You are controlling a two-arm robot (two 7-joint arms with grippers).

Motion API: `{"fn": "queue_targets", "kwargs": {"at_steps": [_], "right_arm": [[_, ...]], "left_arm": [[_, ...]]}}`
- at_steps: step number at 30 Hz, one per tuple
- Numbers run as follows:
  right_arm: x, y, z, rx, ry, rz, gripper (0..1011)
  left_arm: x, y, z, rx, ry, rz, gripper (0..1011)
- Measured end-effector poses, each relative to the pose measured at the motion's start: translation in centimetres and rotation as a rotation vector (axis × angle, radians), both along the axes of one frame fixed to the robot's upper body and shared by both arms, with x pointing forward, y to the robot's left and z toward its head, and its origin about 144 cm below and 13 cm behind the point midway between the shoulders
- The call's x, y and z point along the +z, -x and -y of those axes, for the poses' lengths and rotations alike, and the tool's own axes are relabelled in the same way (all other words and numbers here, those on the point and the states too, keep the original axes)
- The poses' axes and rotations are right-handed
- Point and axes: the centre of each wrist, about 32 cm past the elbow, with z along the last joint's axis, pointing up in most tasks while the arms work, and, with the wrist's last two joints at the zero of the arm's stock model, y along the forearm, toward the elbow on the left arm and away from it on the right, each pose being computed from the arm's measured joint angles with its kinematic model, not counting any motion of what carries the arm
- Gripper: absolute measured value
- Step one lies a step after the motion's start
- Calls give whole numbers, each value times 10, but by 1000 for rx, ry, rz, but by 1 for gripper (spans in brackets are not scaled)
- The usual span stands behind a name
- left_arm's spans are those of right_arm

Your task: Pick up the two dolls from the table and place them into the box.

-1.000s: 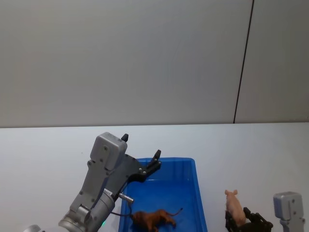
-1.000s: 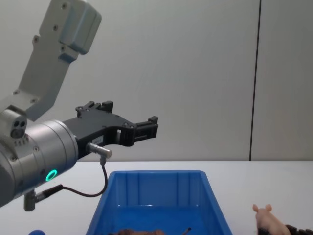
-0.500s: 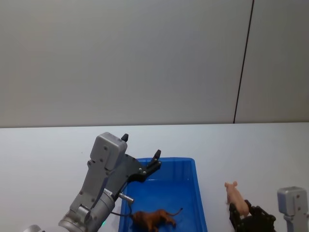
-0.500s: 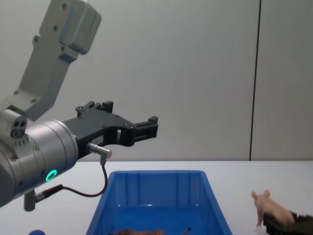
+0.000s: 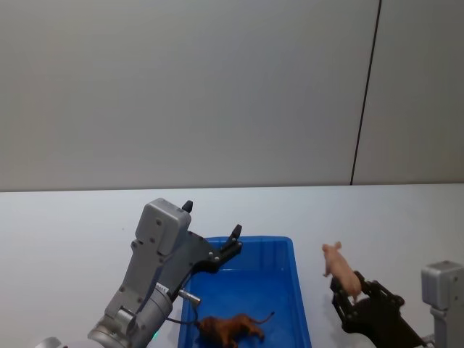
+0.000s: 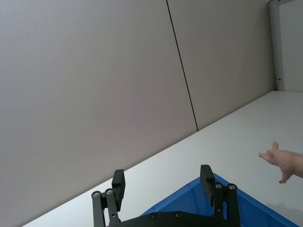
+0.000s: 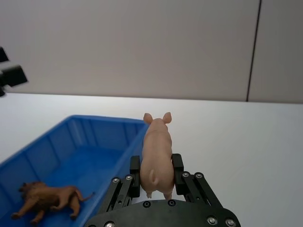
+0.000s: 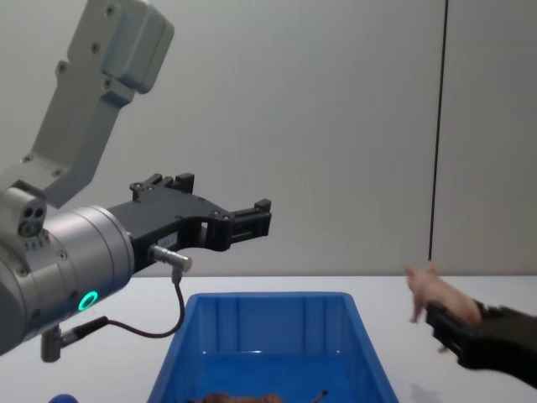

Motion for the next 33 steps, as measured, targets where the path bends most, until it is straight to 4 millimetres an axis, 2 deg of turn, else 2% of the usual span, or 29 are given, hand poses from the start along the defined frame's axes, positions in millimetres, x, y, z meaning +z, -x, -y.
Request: {"fn": "queue_targets", "kwargs": {"at_steps": [14, 19, 21, 22, 23, 24, 29, 32, 33], "right_arm": [[8, -22, -15, 182, -65, 62, 379], [9, -37, -24, 243, -81, 63, 382], [10, -43, -28, 262, -86, 59, 460], [10, -44, -29, 266, -86, 58, 460], [10, -47, -31, 271, -88, 56, 521], [10, -51, -33, 278, -90, 53, 521], [11, -61, -38, 286, -90, 41, 728], [13, -66, -41, 285, -87, 36, 785], [13, -67, -41, 280, -85, 34, 842]], "left_arm": [[0, 0, 0, 0, 0, 0, 1001], [0, 0, 0, 0, 0, 0, 1001], [0, 0, 0, 0, 0, 0, 1001], [0, 0, 0, 0, 0, 0, 1001], [0, 0, 0, 0, 0, 0, 1001], [0, 0, 0, 0, 0, 0, 1002], [0, 0, 0, 0, 0, 0, 1001], [0, 0, 0, 0, 0, 0, 1001], [0, 0, 0, 0, 0, 0, 1001]]}}
